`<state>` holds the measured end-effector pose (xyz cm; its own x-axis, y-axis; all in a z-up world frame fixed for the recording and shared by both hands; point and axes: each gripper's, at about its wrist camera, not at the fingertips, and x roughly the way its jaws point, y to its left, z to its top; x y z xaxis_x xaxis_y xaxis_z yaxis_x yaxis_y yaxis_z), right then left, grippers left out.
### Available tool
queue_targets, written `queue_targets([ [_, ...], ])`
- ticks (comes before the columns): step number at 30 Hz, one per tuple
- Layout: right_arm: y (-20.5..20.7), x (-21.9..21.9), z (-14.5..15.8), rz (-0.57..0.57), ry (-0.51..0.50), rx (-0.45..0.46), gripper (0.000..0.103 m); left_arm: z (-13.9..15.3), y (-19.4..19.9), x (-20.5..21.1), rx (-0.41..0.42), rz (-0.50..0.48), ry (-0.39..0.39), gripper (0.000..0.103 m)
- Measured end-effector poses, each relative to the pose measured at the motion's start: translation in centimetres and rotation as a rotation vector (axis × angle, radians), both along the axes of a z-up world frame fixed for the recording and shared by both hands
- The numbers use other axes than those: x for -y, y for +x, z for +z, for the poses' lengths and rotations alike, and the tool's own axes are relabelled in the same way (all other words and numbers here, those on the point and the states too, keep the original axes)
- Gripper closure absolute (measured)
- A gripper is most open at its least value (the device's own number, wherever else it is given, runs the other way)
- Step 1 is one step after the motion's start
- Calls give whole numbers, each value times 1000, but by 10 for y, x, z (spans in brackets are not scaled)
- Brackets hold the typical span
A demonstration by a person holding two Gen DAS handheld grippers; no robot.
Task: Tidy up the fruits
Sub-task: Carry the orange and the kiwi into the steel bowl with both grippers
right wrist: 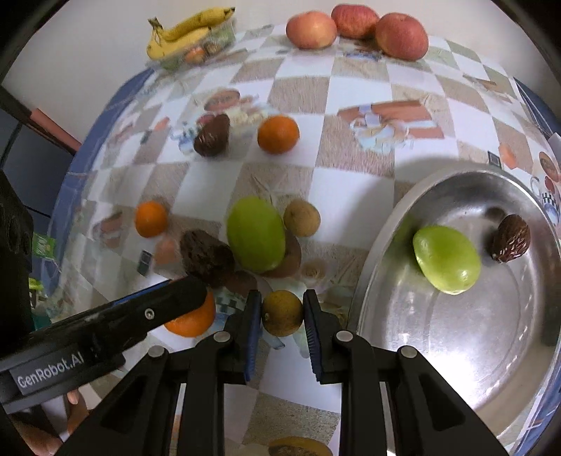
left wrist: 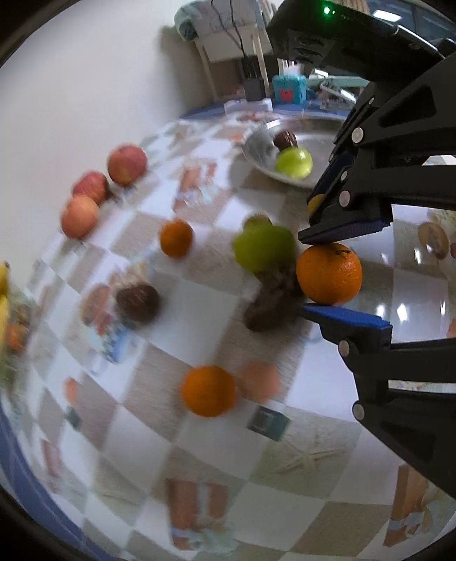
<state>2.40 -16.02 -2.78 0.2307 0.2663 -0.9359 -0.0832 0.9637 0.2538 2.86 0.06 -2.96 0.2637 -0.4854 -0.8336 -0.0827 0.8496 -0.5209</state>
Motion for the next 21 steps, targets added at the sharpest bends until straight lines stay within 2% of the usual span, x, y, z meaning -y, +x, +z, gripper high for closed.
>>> queue_targets([
  [4, -3, 15, 21, -41, 1, 77, 78, 16, 1, 9, 68, -32, 14, 66],
  [7, -1, 33, 26, -97, -41, 92, 78, 22, 4, 21, 87, -59, -28, 66],
  [9, 0, 49, 23, -148, -73, 84, 78, 27, 3, 32, 116, -86, -17, 66],
  [11, -1, 70, 20, -211, -77, 70, 78, 29, 3, 51, 147, -124, 12, 66],
  [14, -1, 95, 18, -281, -93, 63, 78, 29, -1, 73, 167, -182, 15, 66],
  [21, -11, 139, 13, -415, -123, 55, 78, 23, -15, 137, 220, -389, 69, 66],
])
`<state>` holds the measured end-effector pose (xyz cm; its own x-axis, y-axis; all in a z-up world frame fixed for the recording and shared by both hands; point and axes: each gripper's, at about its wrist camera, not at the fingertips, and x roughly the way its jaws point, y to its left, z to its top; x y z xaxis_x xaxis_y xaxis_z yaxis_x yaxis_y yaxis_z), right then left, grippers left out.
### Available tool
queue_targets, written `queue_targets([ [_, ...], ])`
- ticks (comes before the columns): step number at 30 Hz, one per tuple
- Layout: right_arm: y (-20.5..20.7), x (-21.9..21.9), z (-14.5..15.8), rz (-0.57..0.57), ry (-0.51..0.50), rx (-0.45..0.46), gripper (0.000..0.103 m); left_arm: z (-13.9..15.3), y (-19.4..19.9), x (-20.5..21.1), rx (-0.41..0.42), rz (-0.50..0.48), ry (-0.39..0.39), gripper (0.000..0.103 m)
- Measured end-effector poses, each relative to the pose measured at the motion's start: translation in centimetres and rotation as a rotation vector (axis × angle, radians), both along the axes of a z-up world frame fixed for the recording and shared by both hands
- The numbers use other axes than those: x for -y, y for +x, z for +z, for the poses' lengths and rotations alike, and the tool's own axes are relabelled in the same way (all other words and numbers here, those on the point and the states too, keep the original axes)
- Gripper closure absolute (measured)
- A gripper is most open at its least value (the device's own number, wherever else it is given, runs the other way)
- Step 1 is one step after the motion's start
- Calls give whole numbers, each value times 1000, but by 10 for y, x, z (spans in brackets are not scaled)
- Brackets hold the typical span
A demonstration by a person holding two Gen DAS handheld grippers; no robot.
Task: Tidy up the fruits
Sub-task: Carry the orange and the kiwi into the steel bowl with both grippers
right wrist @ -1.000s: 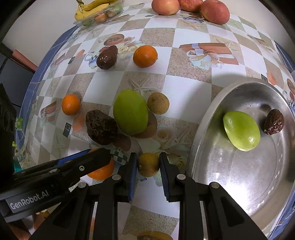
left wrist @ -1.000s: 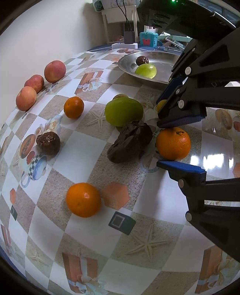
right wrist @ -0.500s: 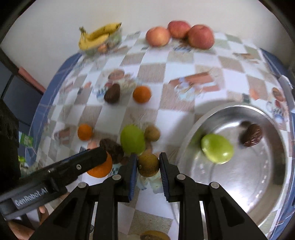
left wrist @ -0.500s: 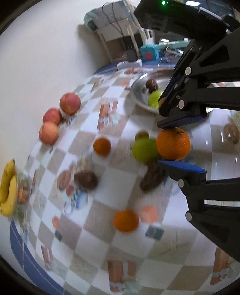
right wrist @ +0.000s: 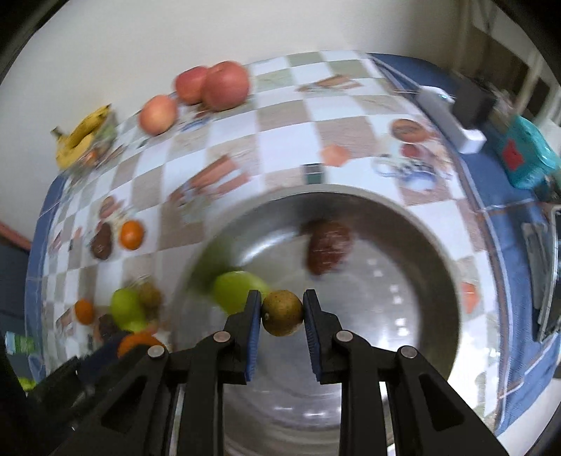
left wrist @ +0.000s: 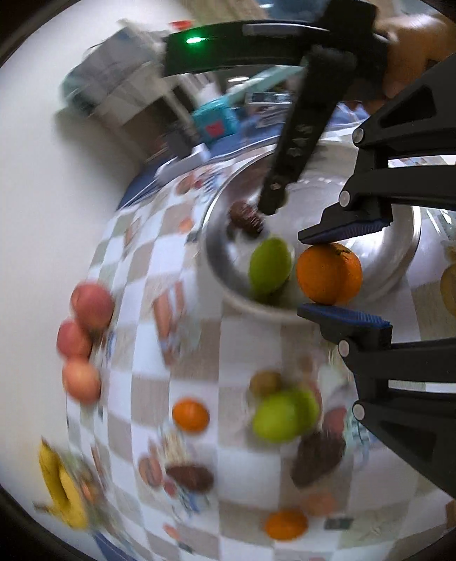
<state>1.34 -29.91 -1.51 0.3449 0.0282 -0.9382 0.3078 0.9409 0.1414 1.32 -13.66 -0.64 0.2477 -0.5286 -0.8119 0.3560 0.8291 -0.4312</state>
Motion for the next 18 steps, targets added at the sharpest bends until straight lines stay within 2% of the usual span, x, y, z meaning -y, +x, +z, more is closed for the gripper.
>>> queue_targets([
  [6, -2, 16, -7, -45, 4, -10, 78, -6, -8, 31, 53, -95, 51, 66],
  [14, 3, 16, -27, -37, 22, -65, 78, -34, -3, 50, -9, -84, 66, 66],
  [16, 5, 17, -33, -39, 27, -80, 78, -39, -2, 51, -19, -82, 92, 66],
  [18, 5, 18, -37, -42, 29, -93, 78, -41, -1, 48, -23, -76, 79, 66],
])
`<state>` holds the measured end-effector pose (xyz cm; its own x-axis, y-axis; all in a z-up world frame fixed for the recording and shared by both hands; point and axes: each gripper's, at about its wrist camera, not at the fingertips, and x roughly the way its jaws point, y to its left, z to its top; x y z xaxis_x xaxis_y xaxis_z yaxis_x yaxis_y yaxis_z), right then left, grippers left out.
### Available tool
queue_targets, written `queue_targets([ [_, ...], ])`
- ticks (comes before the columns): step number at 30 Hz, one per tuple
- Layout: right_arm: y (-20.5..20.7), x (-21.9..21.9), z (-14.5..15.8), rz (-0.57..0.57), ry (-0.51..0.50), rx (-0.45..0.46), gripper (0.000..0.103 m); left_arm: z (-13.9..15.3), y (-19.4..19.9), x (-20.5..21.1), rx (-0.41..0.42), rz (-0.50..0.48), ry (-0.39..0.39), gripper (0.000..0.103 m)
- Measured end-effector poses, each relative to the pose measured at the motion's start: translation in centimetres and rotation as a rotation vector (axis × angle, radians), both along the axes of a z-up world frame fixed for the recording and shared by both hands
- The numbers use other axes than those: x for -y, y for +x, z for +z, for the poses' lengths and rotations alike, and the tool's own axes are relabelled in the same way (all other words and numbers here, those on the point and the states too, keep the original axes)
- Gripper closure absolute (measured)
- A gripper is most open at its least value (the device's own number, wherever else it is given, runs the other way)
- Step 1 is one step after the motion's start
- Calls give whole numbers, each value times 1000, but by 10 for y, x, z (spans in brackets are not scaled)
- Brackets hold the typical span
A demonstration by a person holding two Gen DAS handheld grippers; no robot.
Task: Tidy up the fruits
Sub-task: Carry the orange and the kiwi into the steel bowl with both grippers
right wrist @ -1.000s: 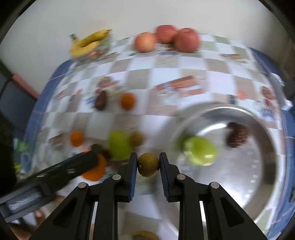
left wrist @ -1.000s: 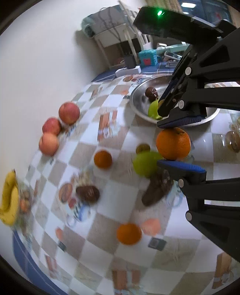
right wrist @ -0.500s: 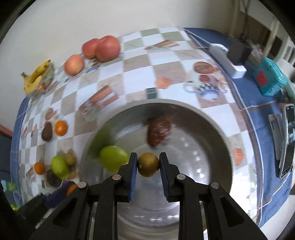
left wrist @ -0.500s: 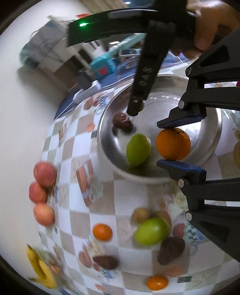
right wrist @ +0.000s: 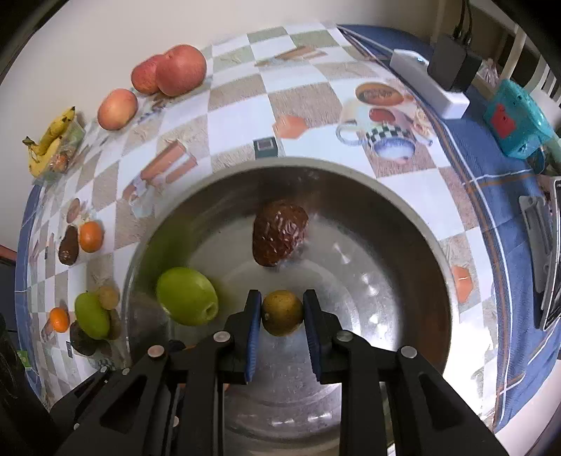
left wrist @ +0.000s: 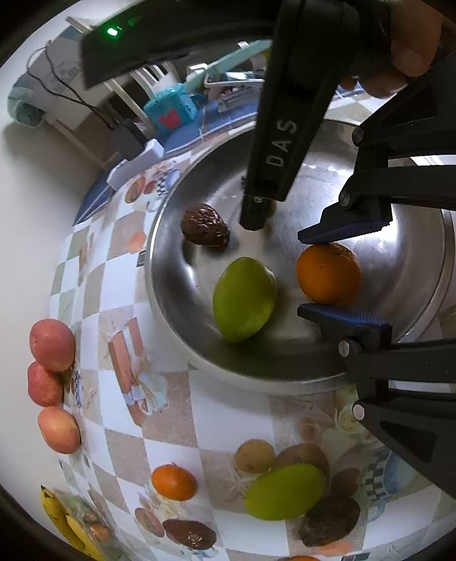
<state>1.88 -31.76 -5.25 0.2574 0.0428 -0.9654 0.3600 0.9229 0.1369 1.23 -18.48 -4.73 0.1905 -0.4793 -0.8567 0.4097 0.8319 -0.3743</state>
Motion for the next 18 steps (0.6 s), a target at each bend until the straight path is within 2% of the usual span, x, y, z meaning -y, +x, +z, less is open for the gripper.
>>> queue_targets([
  [8, 0, -1, -8, 0, 4, -27, 77, -1, 2, -3, 2, 3, -12, 63],
  [18, 1, -4, -8, 15, -12, -34, 77, 6, 2, -1, 45, -13, 26, 61],
])
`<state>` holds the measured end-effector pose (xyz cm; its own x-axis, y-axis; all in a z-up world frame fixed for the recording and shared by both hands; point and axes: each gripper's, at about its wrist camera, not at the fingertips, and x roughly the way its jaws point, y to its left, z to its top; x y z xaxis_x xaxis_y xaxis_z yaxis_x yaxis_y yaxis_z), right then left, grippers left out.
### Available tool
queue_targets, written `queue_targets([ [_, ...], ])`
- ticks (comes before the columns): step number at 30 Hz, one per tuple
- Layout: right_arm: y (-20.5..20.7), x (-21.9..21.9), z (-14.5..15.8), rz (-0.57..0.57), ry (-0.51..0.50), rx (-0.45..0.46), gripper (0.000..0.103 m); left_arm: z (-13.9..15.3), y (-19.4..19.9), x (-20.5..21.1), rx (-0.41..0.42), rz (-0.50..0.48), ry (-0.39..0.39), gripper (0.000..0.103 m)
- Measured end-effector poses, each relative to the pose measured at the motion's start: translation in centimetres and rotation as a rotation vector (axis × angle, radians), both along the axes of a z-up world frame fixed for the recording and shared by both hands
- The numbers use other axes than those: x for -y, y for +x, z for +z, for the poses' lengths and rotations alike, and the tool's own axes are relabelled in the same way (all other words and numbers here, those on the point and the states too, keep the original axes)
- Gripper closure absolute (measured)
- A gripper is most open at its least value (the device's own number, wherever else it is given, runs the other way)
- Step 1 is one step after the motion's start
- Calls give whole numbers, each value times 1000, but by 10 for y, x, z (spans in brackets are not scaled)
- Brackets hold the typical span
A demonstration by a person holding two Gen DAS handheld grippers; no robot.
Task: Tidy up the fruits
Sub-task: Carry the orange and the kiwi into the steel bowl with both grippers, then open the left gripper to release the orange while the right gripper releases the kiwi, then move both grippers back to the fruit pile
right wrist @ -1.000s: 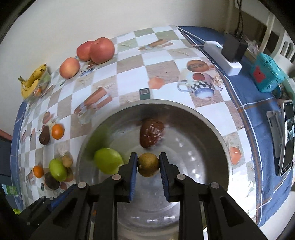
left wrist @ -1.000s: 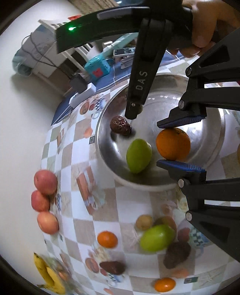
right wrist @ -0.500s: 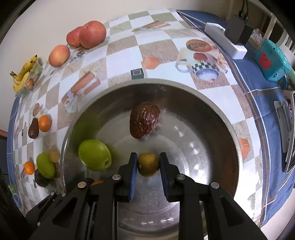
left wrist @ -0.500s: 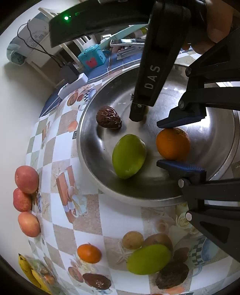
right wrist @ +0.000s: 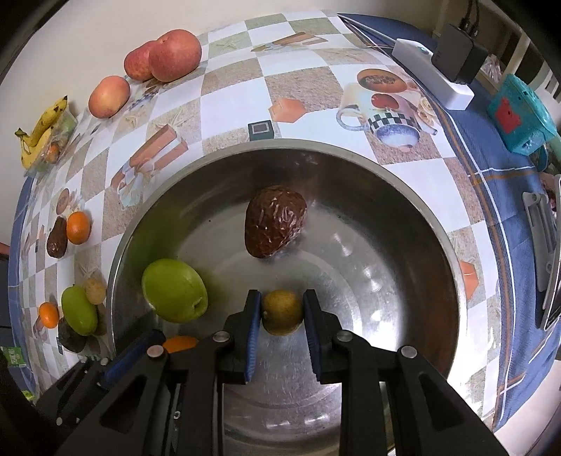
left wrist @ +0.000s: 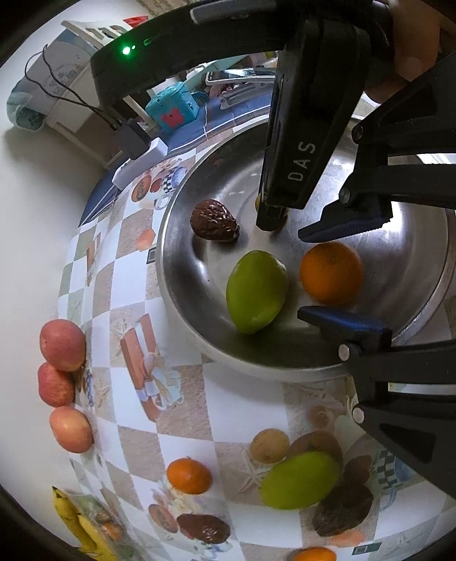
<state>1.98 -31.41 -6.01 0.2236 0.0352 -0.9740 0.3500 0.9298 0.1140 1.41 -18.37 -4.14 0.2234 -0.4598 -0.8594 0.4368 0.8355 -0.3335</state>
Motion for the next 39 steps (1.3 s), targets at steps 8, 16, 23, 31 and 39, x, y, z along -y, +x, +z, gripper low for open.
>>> queue_targets([
  [8, 3, 0, 4, 6, 11, 15, 62, 12, -1, 3, 40, -19, -23, 46],
  [16, 0, 4, 25, -23, 6, 91, 59, 31, 2, -4, 96, 10, -31, 38],
  [23, -4, 11, 28, -53, 19, 106, 59, 32, 11, -22, 119, 92, 25, 20],
  [31, -4, 15, 29, -79, 25, 121, 59, 34, 20, -43, 156, 200, 75, 0],
  [39, 0, 6, 26, -41, 16, 103, 50, 35, 35, -85, 171, 407, 188, 0],
])
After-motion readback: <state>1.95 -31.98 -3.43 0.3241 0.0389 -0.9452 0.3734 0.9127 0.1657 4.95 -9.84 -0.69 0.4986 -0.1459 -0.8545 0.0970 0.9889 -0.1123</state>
